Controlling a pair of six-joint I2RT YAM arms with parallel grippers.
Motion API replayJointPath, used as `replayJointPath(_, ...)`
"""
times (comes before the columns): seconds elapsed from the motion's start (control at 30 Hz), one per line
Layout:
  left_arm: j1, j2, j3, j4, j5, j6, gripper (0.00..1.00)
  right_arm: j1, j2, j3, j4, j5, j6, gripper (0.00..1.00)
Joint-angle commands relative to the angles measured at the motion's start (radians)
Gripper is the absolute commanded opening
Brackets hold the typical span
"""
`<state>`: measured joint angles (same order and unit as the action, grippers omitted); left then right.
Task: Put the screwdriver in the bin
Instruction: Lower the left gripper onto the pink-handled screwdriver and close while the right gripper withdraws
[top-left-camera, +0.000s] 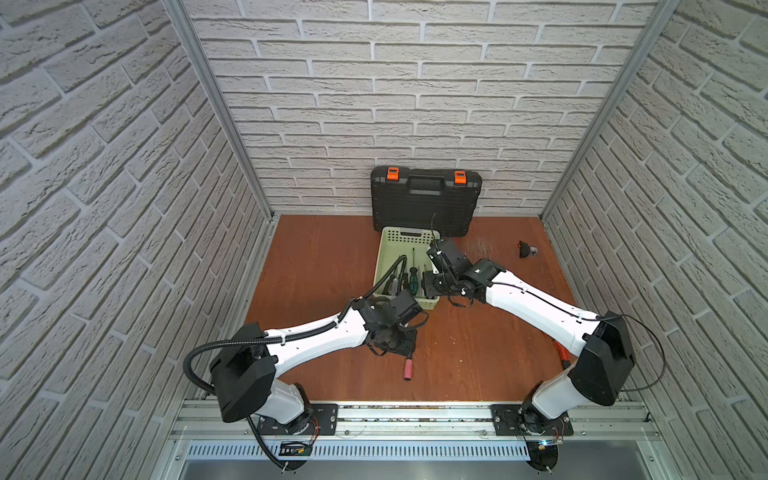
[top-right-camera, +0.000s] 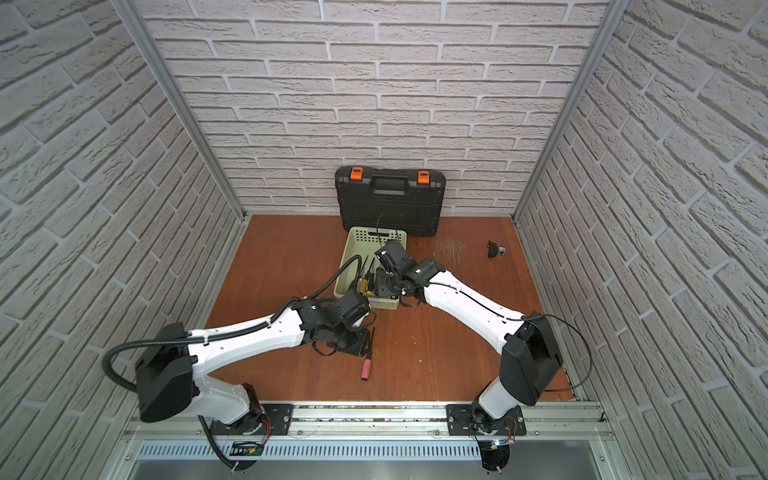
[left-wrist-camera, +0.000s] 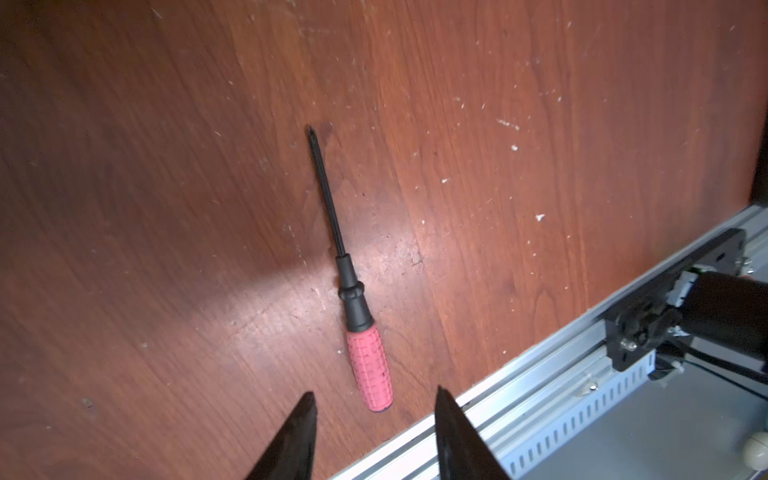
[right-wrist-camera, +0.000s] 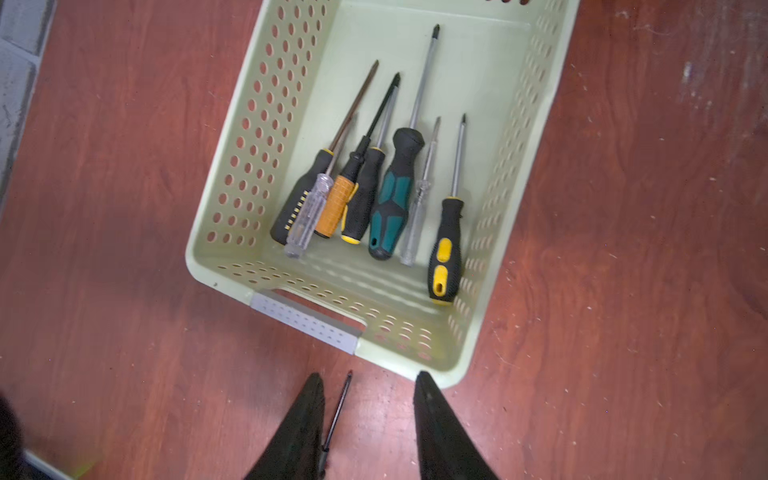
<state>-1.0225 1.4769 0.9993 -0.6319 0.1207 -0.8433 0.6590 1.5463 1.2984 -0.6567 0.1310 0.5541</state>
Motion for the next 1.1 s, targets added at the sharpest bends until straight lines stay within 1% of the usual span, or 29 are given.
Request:
replayJointPath(0.0,-0.008,0.039,-0.002,0.051,-0.034,-0.011,0.49,-0.007,-0.083,-0.02,-0.007,0.05,-0.017,0.39)
replayJointPath(0.13,-0.012,0.107,0.005,0.029,-0.041,-0.009,0.47,-0.008,-0.137,-0.058,-0.012,0.058,-0.007,0.39)
replayJointPath(0.27,-0.015,0.147,-0.004,0.05,-0.03,-0.013,0.47,-0.009,-0.165,-0.083,-0.01,0.061,0.0,0.39)
replayJointPath(0.37,-0.022,0.187,0.006,0.047,-0.016,-0.001,0.47,-0.008,-0.167,-0.099,0.003,0.052,0.007,0.39)
replayJointPath(0.5,-0.047,0.224,0.031,0.013,-0.034,0.012,0.47,-0.009,-0.163,-0.108,0.023,0.029,0.013,0.39)
replayJointPath(0.8,-0.056,0.254,0.025,0.022,-0.004,-0.017,0.46,-0.008,-0.146,-0.109,0.038,0.021,0.01,0.39)
replayJointPath(0.93,-0.07,0.274,0.025,0.036,0.014,-0.028,0.41,-0.008,-0.14,-0.114,0.046,0.017,0.012,0.39)
replayJointPath(1.03,-0.073,0.287,0.032,0.027,0.022,-0.033,0.34,-0.009,-0.133,-0.112,0.048,0.011,0.013,0.39)
replayJointPath(1.07,-0.073,0.287,0.035,0.018,0.022,-0.031,0.33,-0.009,-0.132,-0.11,0.047,0.01,0.012,0.39)
